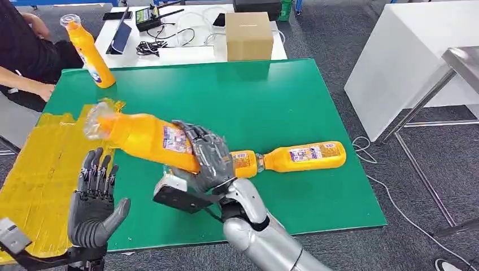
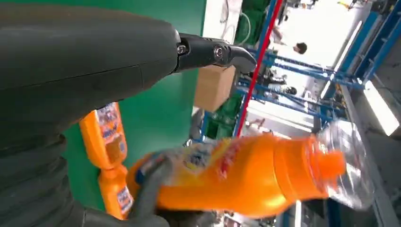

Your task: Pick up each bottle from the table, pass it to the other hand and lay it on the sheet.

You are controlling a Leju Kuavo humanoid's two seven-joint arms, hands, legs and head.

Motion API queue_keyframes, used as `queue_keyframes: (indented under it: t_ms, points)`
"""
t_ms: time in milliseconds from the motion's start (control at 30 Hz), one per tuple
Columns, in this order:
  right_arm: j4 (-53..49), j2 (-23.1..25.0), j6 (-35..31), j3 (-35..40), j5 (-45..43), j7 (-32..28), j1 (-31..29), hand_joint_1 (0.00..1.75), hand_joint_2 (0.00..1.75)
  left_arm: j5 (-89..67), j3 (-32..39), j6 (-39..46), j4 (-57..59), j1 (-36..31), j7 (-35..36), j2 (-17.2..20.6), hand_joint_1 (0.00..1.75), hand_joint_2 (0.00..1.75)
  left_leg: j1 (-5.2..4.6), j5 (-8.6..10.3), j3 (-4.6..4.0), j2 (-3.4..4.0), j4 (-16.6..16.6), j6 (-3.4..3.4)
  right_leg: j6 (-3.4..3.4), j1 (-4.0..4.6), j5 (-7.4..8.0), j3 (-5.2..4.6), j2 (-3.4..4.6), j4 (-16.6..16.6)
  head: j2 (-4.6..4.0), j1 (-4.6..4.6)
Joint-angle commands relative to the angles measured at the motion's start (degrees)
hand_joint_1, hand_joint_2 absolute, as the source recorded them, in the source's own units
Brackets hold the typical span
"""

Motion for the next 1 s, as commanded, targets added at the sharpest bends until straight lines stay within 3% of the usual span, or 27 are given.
queue_keyframes:
  t_ms: [33,567,767,967,1000]
  points:
    - [12.0,2.6,-2.2,8.3,8.2,3.6,-6.2,1.75,1.75,8.4,-0.5,-2.9,2.6,-2.6,3.3,2.4,0.0,1.75,-0.01,-0.02,0.1,0.13,0.0,-0.05,0.0,-0.01,0.01,0.06,0.12,0.0,0.0,0.0]
    - [17.8,5.8,-2.6,14.9,14.3,4.8,-6.6,1.75,1.75,15.2,-0.3,-3.3,2.8,-3.3,6.4,1.4,0.0,1.75,0.02,-0.02,0.12,0.04,-0.1,-0.06,0.0,0.01,-0.01,0.1,0.04,-0.1,0.0,0.0]
    - [18.0,6.5,-1.5,17.9,15.8,5.5,-5.4,1.73,1.75,13.1,0.3,0.0,1.4,-2.4,5.4,0.5,0.0,1.75,0.02,-0.02,0.07,-0.02,-0.1,-0.05,0.0,0.01,-0.03,0.06,-0.03,-0.1,0.0,0.0]
    - [22.9,8.2,-0.4,22.6,11.2,6.0,-9.4,1.73,1.75,9.8,-0.3,5.8,1.6,-2.8,4.9,-0.6,0.0,1.75,0.02,-0.02,0.01,0.0,0.0,-0.05,0.0,0.01,-0.02,-0.01,-0.01,0.0,0.0,0.0]
    - [24.1,8.5,-0.7,23.2,10.2,6.0,-9.6,1.71,1.75,9.6,-0.2,6.6,1.6,-2.8,4.4,-0.9,0.89,1.75,0.03,-0.02,0.01,0.03,0.0,-0.05,-0.01,0.02,-0.01,-0.01,0.02,0.0,0.0,0.0]
